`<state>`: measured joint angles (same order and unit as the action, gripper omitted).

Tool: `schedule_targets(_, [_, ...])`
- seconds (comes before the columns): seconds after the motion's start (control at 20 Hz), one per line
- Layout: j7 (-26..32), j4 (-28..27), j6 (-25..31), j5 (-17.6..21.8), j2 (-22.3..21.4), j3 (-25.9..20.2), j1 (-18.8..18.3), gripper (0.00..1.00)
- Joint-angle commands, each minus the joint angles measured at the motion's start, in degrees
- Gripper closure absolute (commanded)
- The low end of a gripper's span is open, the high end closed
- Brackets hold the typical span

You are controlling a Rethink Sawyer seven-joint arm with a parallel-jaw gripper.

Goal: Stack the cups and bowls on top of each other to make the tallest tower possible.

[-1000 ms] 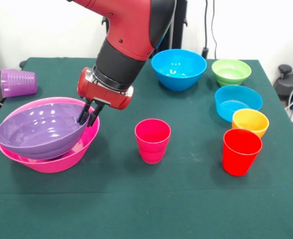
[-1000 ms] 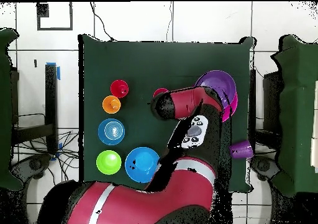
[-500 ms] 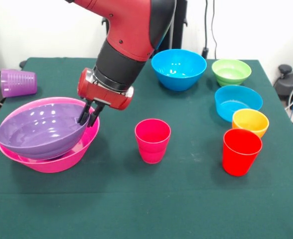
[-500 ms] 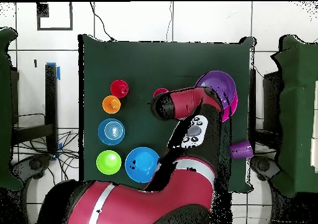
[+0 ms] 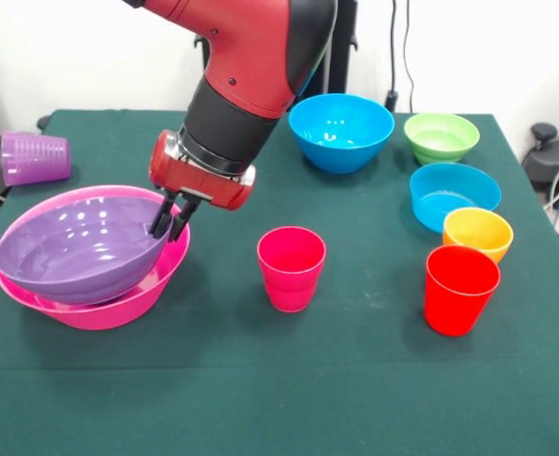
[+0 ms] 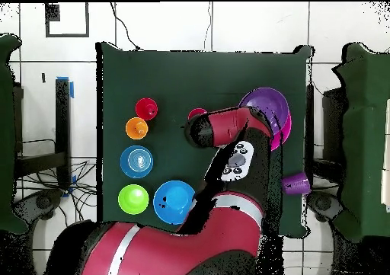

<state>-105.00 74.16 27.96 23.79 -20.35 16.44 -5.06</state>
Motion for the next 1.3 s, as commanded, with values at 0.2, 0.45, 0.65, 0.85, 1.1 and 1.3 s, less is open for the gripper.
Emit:
schedule_targets(0.2, [8.32,-1.99,7.7,4.07,1.98,-6.2,0.38,1.0])
schedule_targets(0.45, [8.38,-2.35,8.95,3.27,2.35,-7.04,-0.25,1.0])
schedule_targets(0.65, [9.61,-1.88,9.55,3.76,2.18,-7.34,-0.65,1.0])
schedule_targets(0.85, [9.68,-1.94,10.2,3.62,1.84,-7.63,-0.85,1.0])
schedule_targets(1.1, [9.24,-1.53,10.2,3.31,1.58,-8.06,-1.15,1.0])
schedule_targets(1.3, [9.13,-1.4,9.9,3.76,1.8,-7.74,-1.0,1.0])
